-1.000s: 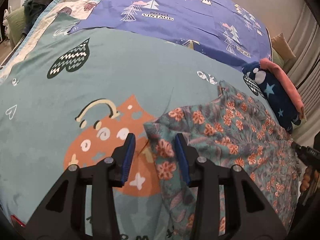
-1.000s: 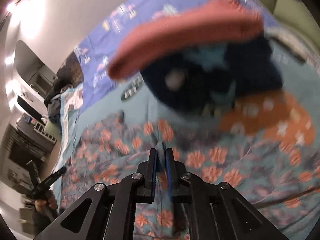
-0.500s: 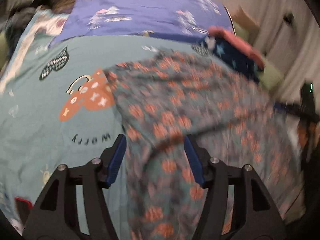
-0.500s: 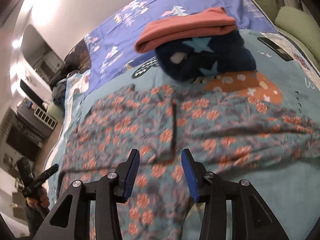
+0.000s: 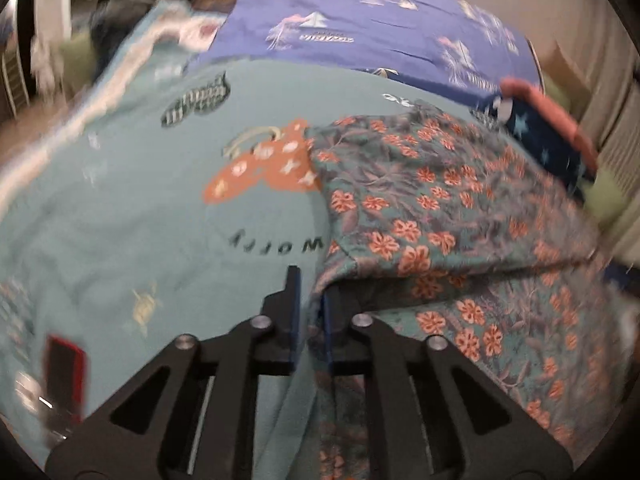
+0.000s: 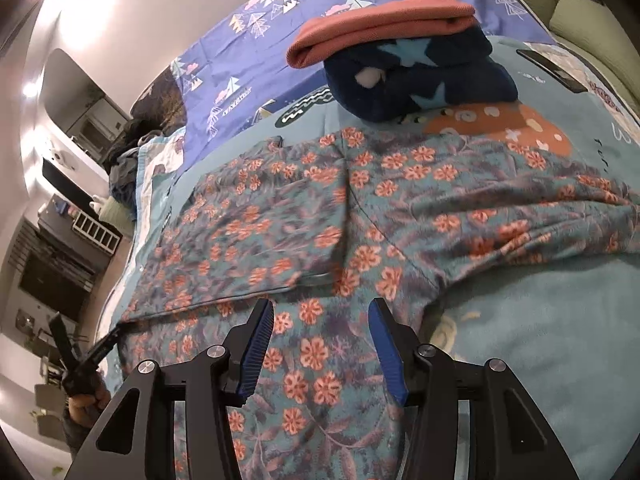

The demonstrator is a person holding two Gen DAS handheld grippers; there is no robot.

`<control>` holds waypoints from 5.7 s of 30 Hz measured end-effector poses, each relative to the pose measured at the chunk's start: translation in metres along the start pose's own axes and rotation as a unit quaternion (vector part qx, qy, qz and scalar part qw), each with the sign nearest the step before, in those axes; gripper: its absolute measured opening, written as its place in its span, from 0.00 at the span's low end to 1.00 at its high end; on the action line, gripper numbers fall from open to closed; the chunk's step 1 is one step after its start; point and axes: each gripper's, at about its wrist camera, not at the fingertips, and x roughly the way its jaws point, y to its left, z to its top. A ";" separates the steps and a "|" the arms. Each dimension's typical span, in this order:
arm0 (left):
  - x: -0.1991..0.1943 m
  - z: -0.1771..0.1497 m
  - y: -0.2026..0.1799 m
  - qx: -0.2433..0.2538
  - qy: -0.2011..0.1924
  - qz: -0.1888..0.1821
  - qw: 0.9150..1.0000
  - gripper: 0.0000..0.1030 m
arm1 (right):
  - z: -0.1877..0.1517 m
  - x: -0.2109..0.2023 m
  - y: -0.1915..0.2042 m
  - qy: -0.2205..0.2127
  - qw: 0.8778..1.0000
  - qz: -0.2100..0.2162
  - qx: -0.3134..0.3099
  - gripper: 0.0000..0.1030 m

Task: Fold small clothes

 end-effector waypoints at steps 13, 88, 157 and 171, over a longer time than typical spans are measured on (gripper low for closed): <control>-0.013 -0.012 -0.007 0.014 -0.014 0.031 0.999 0.33 | -0.013 -0.030 -0.033 -0.026 0.998 -0.006 0.051 0.51; 0.058 0.054 -0.238 0.224 0.062 -0.204 0.951 0.11 | -0.012 -0.049 -0.007 -0.094 0.985 -0.092 -0.114 0.64; 0.043 0.122 -0.081 0.058 0.025 -0.050 0.997 0.52 | 0.009 0.142 0.192 -0.002 0.880 -0.055 -0.471 0.53; 0.086 0.118 -0.107 0.132 0.044 -0.075 0.987 0.52 | 0.129 0.173 0.112 0.072 0.977 0.035 -0.196 0.06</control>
